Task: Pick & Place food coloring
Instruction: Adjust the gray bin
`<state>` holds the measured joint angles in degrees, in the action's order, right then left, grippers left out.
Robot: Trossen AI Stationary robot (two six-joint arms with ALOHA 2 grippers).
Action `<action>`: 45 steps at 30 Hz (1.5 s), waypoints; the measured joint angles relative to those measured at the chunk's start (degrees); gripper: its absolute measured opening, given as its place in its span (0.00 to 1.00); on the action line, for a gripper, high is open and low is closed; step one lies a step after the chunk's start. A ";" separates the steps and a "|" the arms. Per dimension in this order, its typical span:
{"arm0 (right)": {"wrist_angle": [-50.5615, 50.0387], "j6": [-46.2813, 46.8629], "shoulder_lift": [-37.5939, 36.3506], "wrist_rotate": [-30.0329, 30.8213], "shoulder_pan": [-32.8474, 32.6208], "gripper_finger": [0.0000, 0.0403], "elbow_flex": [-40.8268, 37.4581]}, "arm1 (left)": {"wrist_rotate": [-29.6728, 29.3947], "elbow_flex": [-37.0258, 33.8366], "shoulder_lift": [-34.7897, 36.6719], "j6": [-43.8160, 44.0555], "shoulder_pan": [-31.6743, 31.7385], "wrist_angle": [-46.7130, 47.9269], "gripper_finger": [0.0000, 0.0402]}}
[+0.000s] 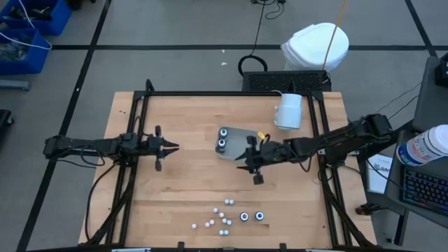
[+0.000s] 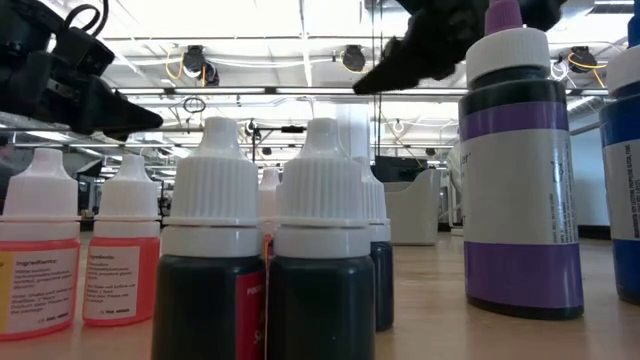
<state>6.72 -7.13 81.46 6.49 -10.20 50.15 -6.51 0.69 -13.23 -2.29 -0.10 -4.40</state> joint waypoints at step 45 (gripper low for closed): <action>13.27 8.65 5.49 9.89 -8.46 0.00 -12.23 | -8.51 13.47 -61.14 2.00 7.21 -29.55 0.01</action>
<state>19.99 1.52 86.96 16.39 -18.65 37.92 -15.03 14.16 -74.37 -0.30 7.11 -33.96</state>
